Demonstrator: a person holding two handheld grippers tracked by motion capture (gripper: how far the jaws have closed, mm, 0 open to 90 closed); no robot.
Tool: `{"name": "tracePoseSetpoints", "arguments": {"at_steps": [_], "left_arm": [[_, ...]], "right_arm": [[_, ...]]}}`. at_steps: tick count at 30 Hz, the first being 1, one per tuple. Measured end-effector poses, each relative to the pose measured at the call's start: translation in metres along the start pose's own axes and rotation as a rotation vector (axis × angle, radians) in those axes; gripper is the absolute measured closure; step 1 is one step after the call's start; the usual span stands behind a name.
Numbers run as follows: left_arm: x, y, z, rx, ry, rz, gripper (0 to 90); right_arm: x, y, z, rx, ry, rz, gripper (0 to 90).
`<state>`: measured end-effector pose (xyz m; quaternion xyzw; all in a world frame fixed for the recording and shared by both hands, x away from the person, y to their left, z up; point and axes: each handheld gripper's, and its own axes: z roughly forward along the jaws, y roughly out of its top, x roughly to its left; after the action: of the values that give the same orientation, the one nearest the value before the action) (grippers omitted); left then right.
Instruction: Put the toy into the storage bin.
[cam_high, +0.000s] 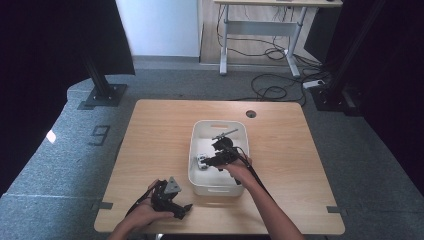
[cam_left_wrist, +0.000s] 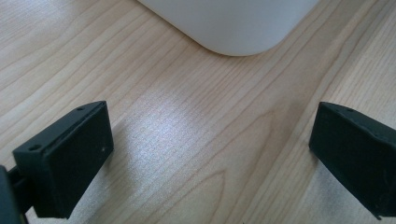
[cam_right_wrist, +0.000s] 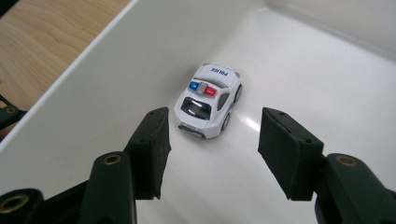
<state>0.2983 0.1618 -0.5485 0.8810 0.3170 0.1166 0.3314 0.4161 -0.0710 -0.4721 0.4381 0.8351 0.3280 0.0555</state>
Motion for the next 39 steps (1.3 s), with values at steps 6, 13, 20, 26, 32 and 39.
{"name": "tracePoseSetpoints", "arguments": {"at_steps": [6, 13, 20, 26, 32, 39], "left_arm": [[0.0, 0.0, 0.0, 0.001, 0.0, 0.001, 0.0], [0.0, 0.0, 0.0, 0.001, 0.0, 0.0, 0.0], [0.0, 0.0, 0.0, 0.001, -0.001, 0.0, 0.0], [0.0, 0.0, 0.0, 0.0, -0.001, 0.0, 0.0], [0.0, 0.0, 0.0, 0.0, -0.001, 0.0, 0.0], [0.0, 0.0, 0.0, 0.0, -0.001, -0.001, 0.0]], "right_arm": [[-0.008, -0.006, -0.023, -0.089, 0.003, 0.005, 42.8], [-0.019, -0.015, -0.048, -0.169, -0.005, 0.013, 42.7], [-0.035, -0.03, -0.071, -0.233, -0.021, 0.011, 42.2], [-0.048, -0.044, -0.085, -0.274, -0.032, 0.009, 40.3], [-0.062, -0.065, -0.099, -0.309, -0.048, 0.025, 39.8], [-0.081, -0.09, -0.114, -0.352, -0.085, 0.056, 39.5]]}}
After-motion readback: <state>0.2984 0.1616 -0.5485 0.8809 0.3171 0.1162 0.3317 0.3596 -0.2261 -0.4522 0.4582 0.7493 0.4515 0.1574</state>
